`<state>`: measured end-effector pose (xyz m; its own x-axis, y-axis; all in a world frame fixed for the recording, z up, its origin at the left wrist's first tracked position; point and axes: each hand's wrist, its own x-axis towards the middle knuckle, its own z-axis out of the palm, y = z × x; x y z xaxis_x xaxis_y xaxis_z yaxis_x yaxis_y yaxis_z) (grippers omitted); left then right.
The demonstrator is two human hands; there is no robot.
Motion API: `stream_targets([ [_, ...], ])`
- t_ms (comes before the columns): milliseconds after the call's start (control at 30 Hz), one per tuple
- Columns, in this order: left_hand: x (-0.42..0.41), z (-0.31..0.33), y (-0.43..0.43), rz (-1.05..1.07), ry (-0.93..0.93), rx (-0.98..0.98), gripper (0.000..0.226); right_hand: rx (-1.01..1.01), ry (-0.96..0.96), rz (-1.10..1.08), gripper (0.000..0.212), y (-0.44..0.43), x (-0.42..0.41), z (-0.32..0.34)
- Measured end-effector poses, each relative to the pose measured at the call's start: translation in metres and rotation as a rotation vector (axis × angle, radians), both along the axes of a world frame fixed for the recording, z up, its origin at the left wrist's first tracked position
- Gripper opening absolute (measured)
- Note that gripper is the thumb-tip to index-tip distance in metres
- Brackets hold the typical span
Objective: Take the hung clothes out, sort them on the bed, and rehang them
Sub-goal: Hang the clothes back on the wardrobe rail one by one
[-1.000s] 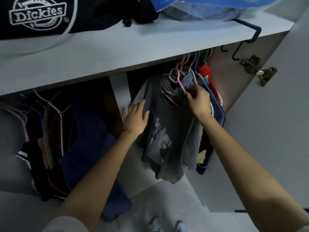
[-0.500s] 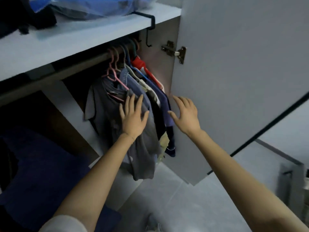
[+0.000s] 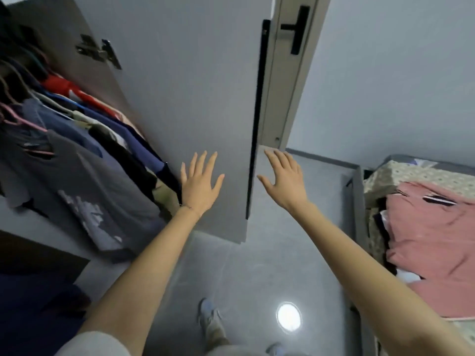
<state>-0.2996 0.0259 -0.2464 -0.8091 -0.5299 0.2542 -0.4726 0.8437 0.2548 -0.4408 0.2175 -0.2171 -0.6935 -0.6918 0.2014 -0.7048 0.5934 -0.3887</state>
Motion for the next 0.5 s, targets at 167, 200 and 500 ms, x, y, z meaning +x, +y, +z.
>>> stream_targets([
  [167,-0.055,-0.010,0.090,-0.162,0.017,0.093,0.058,0.030,-0.026,-0.164,0.065,0.104,-0.029,-0.010],
  [200,-0.068,-0.011,0.107,-0.190,0.012,0.104,0.058,0.040,-0.025,-0.198,0.066,0.124,-0.035,-0.011],
  [500,-0.204,-0.012,0.241,-0.521,-0.054,0.079,0.060,0.012,-0.059,-0.524,0.069,0.267,-0.092,-0.023],
])
